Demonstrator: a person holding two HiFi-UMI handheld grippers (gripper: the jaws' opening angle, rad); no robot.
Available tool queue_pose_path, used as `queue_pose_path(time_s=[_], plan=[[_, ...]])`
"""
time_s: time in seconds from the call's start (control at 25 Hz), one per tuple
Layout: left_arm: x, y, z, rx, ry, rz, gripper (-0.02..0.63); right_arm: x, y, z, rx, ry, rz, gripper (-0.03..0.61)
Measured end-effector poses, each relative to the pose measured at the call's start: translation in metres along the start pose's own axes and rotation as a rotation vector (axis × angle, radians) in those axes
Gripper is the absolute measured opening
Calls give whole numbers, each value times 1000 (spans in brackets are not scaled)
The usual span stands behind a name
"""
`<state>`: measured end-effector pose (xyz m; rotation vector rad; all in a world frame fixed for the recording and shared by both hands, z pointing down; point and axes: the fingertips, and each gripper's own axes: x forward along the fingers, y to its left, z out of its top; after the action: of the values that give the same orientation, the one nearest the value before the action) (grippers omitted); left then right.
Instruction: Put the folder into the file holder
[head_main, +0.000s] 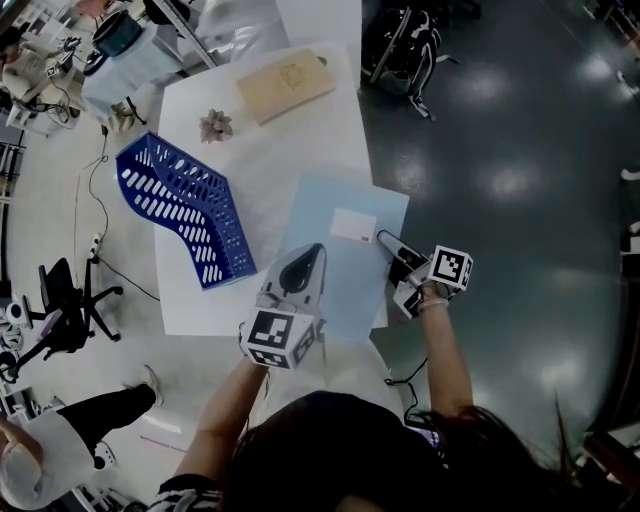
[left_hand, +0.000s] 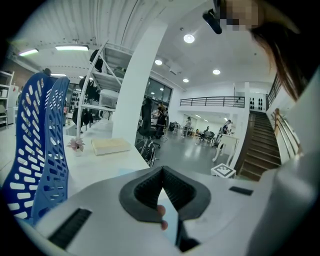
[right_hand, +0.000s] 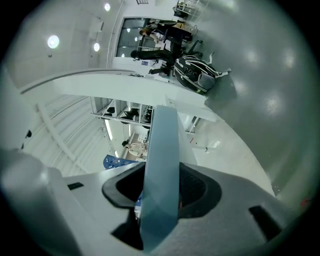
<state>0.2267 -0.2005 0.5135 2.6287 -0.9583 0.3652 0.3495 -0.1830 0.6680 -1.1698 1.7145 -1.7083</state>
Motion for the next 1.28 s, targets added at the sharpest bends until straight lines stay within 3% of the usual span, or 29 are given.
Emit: queue_pose_path(time_s=[0.44, 1.28], plan=[[-25, 9, 12, -6, -35, 22, 5, -15, 23, -1, 12, -60, 38, 161], [-93, 25, 23, 13, -93, 62, 6, -59, 69, -17, -18, -240, 99, 158]])
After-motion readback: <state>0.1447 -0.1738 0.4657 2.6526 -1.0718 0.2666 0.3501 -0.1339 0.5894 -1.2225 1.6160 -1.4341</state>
